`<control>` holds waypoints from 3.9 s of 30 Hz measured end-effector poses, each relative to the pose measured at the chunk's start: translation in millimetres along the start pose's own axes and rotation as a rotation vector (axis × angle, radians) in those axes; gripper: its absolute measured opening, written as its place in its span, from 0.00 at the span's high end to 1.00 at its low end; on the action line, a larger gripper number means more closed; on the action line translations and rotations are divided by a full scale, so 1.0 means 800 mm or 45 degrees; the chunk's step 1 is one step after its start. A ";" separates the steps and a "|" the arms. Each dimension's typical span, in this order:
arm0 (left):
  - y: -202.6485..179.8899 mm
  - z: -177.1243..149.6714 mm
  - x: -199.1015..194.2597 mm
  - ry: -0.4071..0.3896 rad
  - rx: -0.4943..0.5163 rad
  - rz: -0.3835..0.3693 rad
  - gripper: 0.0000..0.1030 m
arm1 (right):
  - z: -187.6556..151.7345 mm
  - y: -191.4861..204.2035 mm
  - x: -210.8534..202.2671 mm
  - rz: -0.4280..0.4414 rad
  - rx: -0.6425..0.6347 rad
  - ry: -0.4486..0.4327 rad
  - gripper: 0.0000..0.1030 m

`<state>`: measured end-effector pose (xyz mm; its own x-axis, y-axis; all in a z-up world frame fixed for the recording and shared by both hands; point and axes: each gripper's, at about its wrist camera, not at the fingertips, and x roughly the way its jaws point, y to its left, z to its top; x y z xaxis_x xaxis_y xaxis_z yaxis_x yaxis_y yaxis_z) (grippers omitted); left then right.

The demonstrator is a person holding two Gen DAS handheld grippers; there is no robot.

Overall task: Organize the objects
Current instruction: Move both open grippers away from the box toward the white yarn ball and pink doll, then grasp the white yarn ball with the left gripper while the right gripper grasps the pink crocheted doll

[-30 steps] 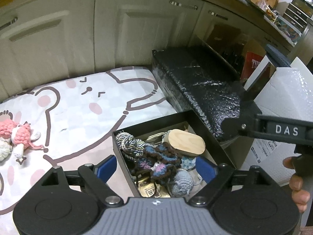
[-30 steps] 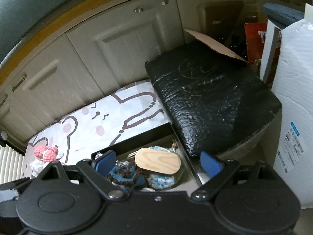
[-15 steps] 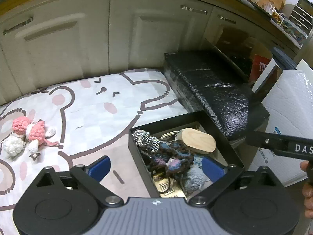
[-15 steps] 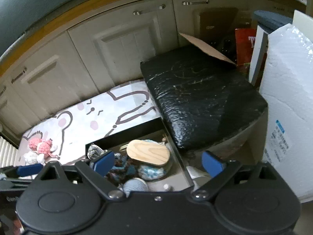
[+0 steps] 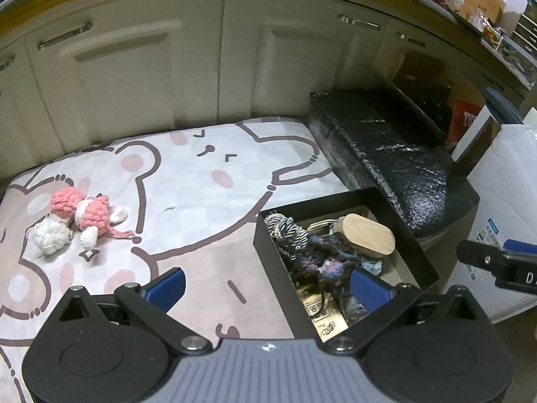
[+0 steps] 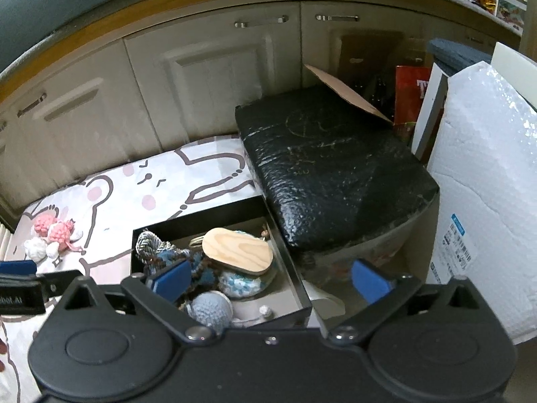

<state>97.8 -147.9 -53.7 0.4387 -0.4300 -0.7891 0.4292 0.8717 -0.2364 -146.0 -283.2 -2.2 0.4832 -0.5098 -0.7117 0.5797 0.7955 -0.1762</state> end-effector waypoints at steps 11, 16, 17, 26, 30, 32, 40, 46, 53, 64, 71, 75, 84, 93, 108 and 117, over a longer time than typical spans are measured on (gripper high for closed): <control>0.009 -0.007 -0.008 -0.005 -0.021 0.004 0.00 | -0.006 0.007 0.002 -0.030 -0.045 0.033 0.00; 0.011 -0.010 -0.006 -0.002 -0.021 0.005 0.00 | -0.006 0.008 0.001 -0.040 -0.051 0.024 0.00; 0.013 -0.010 -0.005 -0.001 -0.019 0.007 0.00 | -0.007 0.008 0.001 -0.037 -0.050 0.021 0.00; 0.039 -0.004 -0.004 -0.009 -0.052 0.020 0.00 | -0.005 0.025 0.013 -0.018 -0.082 0.015 0.00; 0.058 -0.002 -0.007 -0.016 -0.068 0.036 0.00 | -0.001 0.039 0.016 0.001 -0.102 0.017 0.00; 0.070 -0.001 -0.009 -0.019 -0.081 0.051 0.00 | 0.001 0.046 0.018 0.020 -0.111 0.016 0.00; 0.121 -0.005 -0.024 -0.039 -0.124 0.122 0.00 | 0.009 0.089 0.028 0.125 -0.149 -0.012 0.00; 0.159 -0.013 -0.042 -0.055 -0.145 0.167 0.00 | 0.011 0.130 0.030 0.185 -0.200 -0.012 0.00; 0.193 -0.024 -0.057 -0.059 -0.181 0.204 0.00 | 0.008 0.179 0.030 0.249 -0.280 -0.005 0.00; 0.234 -0.038 -0.081 -0.087 -0.224 0.258 0.00 | 0.003 0.236 0.028 0.317 -0.339 -0.017 0.00; 0.253 -0.045 -0.093 -0.115 -0.245 0.285 0.00 | 0.000 0.258 0.027 0.344 -0.375 -0.033 0.00; 0.261 -0.046 -0.096 -0.133 -0.262 0.303 0.00 | 0.001 0.271 0.025 0.354 -0.402 -0.032 0.00; 0.271 -0.044 -0.094 -0.157 -0.278 0.385 0.00 | 0.001 0.286 0.029 0.381 -0.425 -0.074 0.00; 0.283 -0.040 -0.096 -0.198 -0.269 0.374 0.00 | 0.022 0.301 0.027 0.418 -0.392 -0.134 0.00; 0.318 0.023 -0.067 -0.214 -0.310 0.350 0.00 | 0.068 0.377 0.098 0.483 -0.488 -0.073 0.00; 0.331 0.045 -0.013 -0.161 -0.266 0.295 0.11 | 0.080 0.417 0.158 0.595 -0.473 -0.005 0.00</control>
<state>235.6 79.1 -87.9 0.6057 -0.2288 -0.7621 0.1411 0.9735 -0.1801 150.5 -102.8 -107.2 0.6349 -0.0791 -0.7685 0.0373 0.9967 -0.0718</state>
